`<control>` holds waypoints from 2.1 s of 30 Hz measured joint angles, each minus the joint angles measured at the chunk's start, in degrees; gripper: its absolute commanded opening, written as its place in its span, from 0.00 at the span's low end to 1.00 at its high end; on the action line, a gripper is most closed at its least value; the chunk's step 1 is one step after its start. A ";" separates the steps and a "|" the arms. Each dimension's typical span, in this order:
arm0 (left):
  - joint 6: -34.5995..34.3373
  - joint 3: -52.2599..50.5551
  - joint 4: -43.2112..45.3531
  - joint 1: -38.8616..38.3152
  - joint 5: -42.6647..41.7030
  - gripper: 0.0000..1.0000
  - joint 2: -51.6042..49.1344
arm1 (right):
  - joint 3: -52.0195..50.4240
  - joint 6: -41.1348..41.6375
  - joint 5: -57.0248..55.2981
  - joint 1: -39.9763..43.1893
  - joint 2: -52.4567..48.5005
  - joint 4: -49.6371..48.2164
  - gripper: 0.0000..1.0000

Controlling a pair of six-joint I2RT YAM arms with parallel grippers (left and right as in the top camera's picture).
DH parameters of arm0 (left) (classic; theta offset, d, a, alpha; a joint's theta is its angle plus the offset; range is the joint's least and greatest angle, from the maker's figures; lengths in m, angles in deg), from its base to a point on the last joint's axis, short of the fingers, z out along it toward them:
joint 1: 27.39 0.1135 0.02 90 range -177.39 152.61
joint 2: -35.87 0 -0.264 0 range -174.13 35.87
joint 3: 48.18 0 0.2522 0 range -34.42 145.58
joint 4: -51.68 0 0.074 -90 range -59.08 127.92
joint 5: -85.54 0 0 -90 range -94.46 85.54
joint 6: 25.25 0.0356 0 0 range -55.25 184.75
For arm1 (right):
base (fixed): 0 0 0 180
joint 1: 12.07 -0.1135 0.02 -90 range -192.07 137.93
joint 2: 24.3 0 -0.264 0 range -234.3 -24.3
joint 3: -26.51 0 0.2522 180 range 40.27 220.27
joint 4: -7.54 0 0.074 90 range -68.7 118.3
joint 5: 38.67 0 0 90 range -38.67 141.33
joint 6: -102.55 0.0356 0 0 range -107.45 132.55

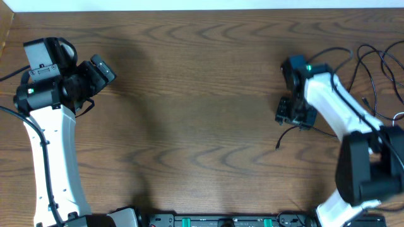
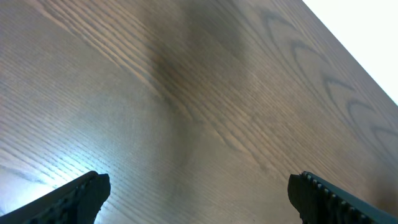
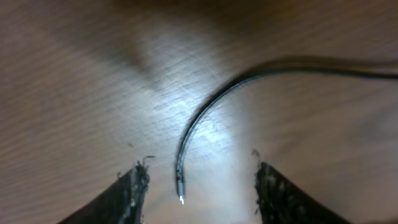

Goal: Untangle cables

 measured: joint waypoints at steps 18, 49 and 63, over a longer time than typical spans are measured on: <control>0.00 0.00 -0.02 0.00 0.00 0.96 0.00 | -17.79 4.74 3.50 -0.72 4.35 -18.25 0.15; 0.02 0.00 -0.02 0.00 0.00 0.96 0.00 | 20.41 -11.47 -0.26 34.32 4.00 -12.37 0.01; 0.02 0.00 -0.04 0.00 0.00 0.96 0.00 | 20.39 -17.57 5.20 42.38 2.21 -6.56 0.46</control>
